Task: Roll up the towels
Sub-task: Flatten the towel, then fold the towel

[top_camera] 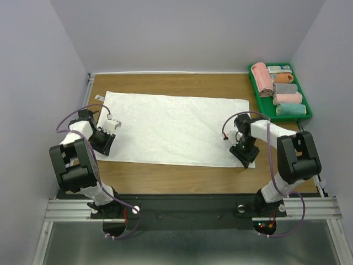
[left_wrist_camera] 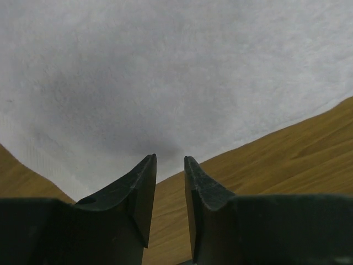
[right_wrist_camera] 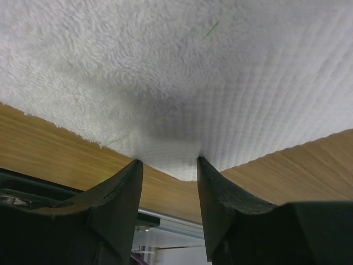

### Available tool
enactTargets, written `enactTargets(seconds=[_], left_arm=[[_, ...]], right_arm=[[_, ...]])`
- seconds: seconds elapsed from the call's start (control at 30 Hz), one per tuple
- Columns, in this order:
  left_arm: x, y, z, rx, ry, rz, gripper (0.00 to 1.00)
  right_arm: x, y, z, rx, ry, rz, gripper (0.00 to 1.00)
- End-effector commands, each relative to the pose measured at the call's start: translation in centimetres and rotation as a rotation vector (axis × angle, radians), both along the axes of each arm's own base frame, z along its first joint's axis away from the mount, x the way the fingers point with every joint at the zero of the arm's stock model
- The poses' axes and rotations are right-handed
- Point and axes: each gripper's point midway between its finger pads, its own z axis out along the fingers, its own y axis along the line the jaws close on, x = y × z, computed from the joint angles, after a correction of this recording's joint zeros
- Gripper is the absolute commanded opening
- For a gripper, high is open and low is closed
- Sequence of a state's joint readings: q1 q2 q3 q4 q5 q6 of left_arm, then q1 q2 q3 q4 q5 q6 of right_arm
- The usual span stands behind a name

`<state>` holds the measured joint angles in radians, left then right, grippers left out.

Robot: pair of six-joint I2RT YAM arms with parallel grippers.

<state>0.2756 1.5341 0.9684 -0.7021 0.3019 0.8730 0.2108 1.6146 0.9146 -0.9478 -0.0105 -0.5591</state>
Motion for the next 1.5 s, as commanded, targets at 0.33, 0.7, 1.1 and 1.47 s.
enactTargets(seconds=[0.33,0.7,1.1,1.47], left_arm=[[-5.6,10.0,-5.3,0.204,0.132,0.154,0.33],[-7.6,7.7,-2.6,0.101,0.128,0.103,0.37],[10.1,7.2,18.8,-0.179,-0.487,0.07,0.99],[23.7,9.3,30.7,-0.268,-1.022,0.203,0.99]], right_arm=[[2.6,-2.3,-3.0,-0.141,-0.082,0.063,0.47],[1.8,2.4,1.3,0.048,-0.132,0.169,0.53],[19.3,6.9,18.6,0.36,-0.66,-0.101,1.0],[34.9,7.9,23.5,0.457,-0.943,-0.287,1.0]])
